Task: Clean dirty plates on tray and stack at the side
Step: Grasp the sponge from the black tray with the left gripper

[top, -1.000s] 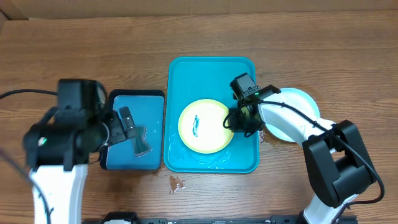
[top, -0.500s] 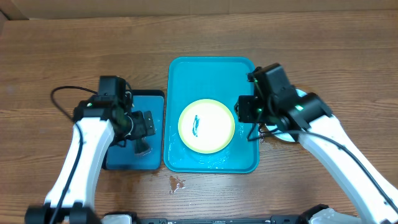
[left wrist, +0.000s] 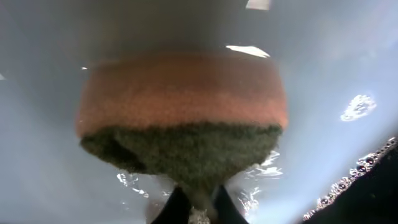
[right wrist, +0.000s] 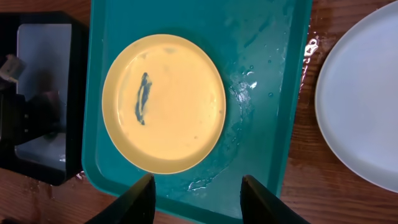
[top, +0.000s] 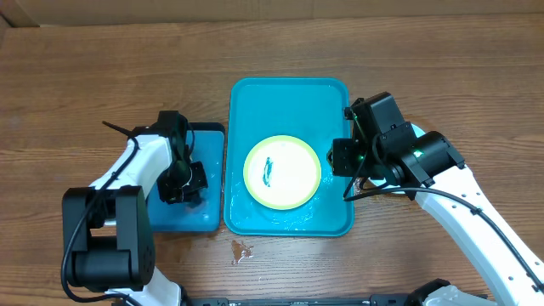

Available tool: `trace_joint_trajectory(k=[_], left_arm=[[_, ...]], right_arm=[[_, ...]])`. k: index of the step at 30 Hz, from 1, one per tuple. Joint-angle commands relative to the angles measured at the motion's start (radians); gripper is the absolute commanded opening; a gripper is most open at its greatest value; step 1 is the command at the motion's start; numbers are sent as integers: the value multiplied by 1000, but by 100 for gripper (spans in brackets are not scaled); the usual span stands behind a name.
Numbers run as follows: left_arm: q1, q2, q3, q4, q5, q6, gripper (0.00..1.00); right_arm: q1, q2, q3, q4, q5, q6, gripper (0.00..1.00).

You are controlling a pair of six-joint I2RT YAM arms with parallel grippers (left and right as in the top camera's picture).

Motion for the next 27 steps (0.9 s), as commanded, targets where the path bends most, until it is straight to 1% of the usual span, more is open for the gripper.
trace_joint_trajectory(k=[1,4,9,10,12,14,17,20,27], left_arm=[[-1,-1,28,-5,52,-15,4],[-1,-46,82,-53,65,-7,4],[-17,-120,119,-78,63,95,4],[-21,-121,119,-75,54,126,4],[-30,-117,112,-57,-5,146,4],[-40,-110,87,-17,-54,145,4],[-43,-95,29,56,-46,136,4],[-43,-66,-23,105,-29,86,4],[-41,-6,-44,112,-17,74,4]], right_arm=[[-3,0,-5,2,10,-3,45],[-3,0,-5,3,10,-3,44],[-3,0,-5,8,10,-3,44],[-3,0,-5,10,10,-3,44],[-3,0,-5,11,10,-2,44],[-3,0,-5,11,10,-3,44],[-3,0,-5,9,10,-2,44],[-3,0,-5,7,10,-3,43],[-3,0,-5,7,10,-2,43]])
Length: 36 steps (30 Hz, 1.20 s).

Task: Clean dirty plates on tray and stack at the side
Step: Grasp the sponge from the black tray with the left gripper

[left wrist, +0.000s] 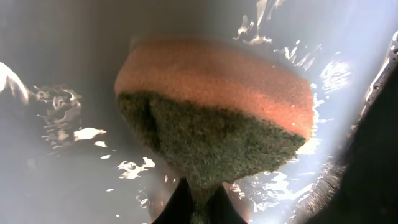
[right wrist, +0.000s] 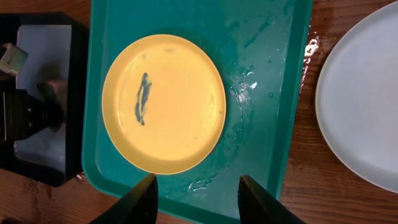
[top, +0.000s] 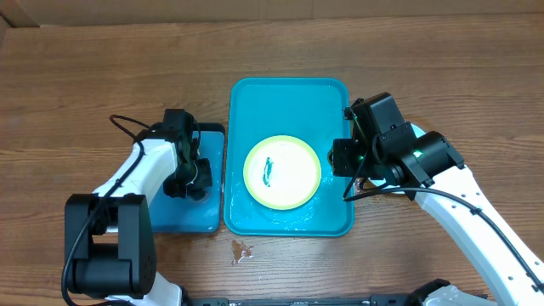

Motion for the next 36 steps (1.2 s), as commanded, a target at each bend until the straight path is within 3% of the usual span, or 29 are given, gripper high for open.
trace_joint_trajectory(k=[1,12,17,24,27,31,36], left_arm=[[-1,32,-11,-6,5,-15,4],[-2,5,214,-241,2,-6,4],[-4,7,193,-200,-27,-7,4],[-8,10,3,-1,-19,-9,4],[-8,10,-24,-1,-8,-11,4],[-8,7,55,-92,-7,-11,4],[-11,6,311,-299,21,-10,4]], right_arm=[[-3,0,-3,3,10,-2,43],[-3,0,-4,-5,10,-2,43],[-3,0,-4,-5,10,-2,43],[-3,0,-4,-1,10,-2,43],[-3,0,-5,4,11,-3,43],[-3,0,-6,17,51,-2,43],[-3,33,-6,45,96,9,43]])
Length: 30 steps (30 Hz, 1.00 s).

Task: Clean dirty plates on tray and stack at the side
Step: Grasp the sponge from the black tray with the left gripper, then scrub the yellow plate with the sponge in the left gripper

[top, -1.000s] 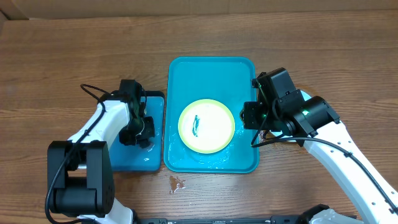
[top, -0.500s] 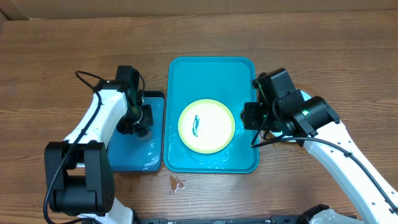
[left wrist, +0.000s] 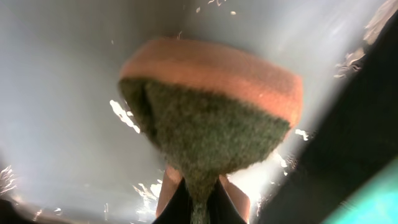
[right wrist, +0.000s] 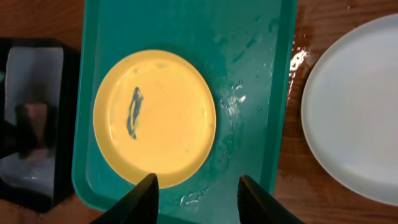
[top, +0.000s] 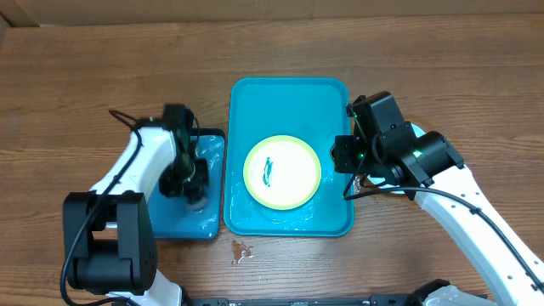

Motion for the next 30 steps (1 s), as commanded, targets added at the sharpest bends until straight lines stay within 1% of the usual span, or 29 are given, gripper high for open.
trace_joint_trajectory(k=[1,4,6,11,13,16,18,19,23,27,30], left_arm=[[-11,-8,213,-71,52,-5,4],[-34,-8,347,-131,118,2,4],[-63,-8,399,-137,159,1,4],[-171,-3,410,-76,187,-5,4],[-210,0,397,-55,186,-31,4],[-253,2,371,-14,176,-66,4],[-272,8,348,21,177,-100,4],[-278,11,337,36,184,-113,4],[-309,27,269,119,237,-124,4],[-339,63,213,183,282,-142,4],[-372,107,197,237,323,-142,4]], right_arm=[[-3,43,-6,19,40,6,43],[-3,113,-6,37,40,6,43],[-3,167,-6,54,39,5,43],[-2,319,-6,105,40,5,43],[-4,387,-6,126,31,3,43],[-3,462,-6,148,-35,-47,34],[-3,502,-6,150,-69,-60,22],[-3,511,-6,152,-71,-60,19],[7,555,-6,186,-77,-79,18],[13,581,-6,189,-85,-78,4],[13,581,-6,189,-85,-79,4]])
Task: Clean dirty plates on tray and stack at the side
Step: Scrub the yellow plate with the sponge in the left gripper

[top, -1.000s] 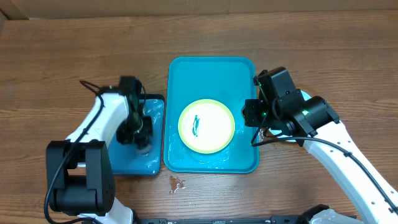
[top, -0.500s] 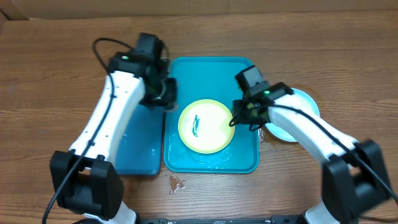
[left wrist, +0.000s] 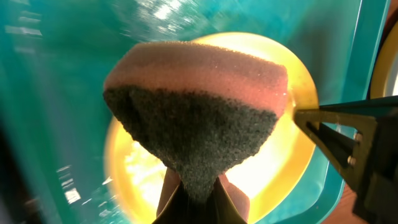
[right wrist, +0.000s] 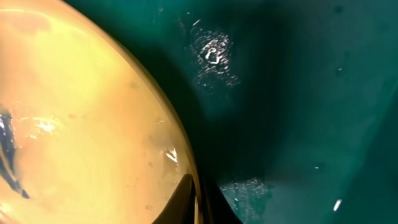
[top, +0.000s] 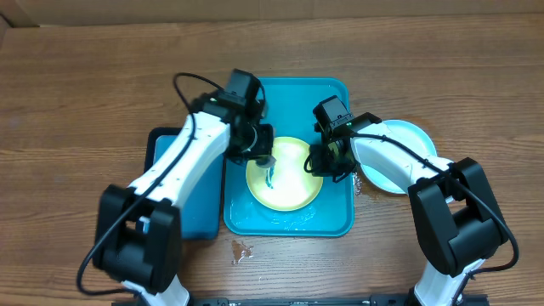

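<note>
A yellow plate (top: 289,183) with a blue smear (top: 270,175) lies in the teal tray (top: 289,85). My left gripper (top: 262,155) is shut on an orange sponge (left wrist: 193,93) with a dark green scouring side, held just above the plate's (left wrist: 273,162) left part. My right gripper (top: 320,163) is down at the plate's right edge. In the right wrist view its jaws (right wrist: 198,202) are shut on the plate's rim (right wrist: 180,149). The left wrist view shows the right gripper's fingers (left wrist: 336,134) at that edge.
A clean white plate (top: 395,166) lies on the wooden table right of the tray, partly under my right arm. A blue basin (top: 183,195) sits left of the tray. Water films the tray floor (right wrist: 249,186). A small wet spot (top: 242,251) marks the table in front.
My left gripper has moved with the sponge from the basin to above the yellow plate. My right gripper, open above the tray before, is now low and shut on the plate's right rim.
At all three earlier moments my left gripper held the sponge in the basin's water, at slightly different spots, while my right gripper stayed open above the tray's right side. Now the sponge is over the smeared plate and the right gripper pinches its rim.
</note>
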Available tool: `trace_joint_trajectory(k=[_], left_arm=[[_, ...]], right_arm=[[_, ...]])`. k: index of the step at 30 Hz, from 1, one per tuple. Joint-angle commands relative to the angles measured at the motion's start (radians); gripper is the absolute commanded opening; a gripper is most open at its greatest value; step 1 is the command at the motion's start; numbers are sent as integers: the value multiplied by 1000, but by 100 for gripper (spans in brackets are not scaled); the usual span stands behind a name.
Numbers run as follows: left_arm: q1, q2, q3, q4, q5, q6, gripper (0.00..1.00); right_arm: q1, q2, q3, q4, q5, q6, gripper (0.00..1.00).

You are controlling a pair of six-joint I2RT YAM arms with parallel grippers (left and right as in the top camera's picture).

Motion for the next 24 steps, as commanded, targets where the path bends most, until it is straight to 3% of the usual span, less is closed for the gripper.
trace_joint_trajectory(k=[1,8,17,24], left_arm=[[-43,59,-14,45,81,-25,4],[-111,188,-14,93,80,-80,4],[-55,220,10,-93,-326,-174,4],[-30,220,22,-116,-469,-72,4]], right_arm=[[13,39,-9,-2,2,-9,4],[13,39,-9,-20,2,-16,4],[13,39,-9,-20,2,-16,4],[13,39,-9,-22,2,-16,4]])
